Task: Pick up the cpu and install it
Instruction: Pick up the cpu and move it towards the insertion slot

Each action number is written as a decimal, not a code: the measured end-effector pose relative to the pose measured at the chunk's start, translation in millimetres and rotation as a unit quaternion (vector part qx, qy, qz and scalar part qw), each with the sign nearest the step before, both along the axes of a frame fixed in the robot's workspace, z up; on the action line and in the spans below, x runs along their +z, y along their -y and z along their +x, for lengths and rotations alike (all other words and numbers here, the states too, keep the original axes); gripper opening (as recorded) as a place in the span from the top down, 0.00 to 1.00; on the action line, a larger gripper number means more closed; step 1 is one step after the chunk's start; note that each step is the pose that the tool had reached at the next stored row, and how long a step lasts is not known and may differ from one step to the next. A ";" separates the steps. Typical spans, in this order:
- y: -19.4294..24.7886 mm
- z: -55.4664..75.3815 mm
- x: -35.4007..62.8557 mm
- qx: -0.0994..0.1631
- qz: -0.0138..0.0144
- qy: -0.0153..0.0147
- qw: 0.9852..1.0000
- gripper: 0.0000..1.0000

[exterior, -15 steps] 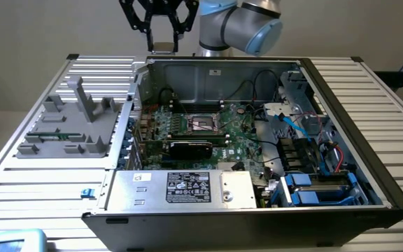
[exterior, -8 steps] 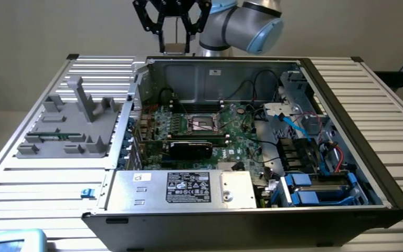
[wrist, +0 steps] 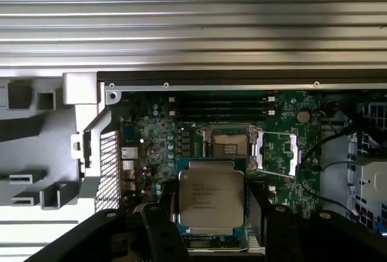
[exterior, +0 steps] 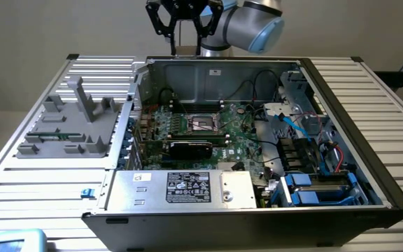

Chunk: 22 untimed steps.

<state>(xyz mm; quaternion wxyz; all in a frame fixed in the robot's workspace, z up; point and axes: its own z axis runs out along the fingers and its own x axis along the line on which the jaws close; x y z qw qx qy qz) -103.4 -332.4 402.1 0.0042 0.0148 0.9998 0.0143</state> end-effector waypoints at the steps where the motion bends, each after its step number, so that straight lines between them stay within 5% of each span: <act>1: 0.0 2.6 -1.4 0.000 0.000 0.000 1.000 0.44; 9: 0.0 23.0 -15.8 -0.001 0.000 0.001 1.000 0.44; 16: -0.2 27.1 -28.4 -0.003 0.000 0.001 1.000 0.44; 22: -4.5 34.1 -39.5 -0.005 0.000 0.001 1.000 0.44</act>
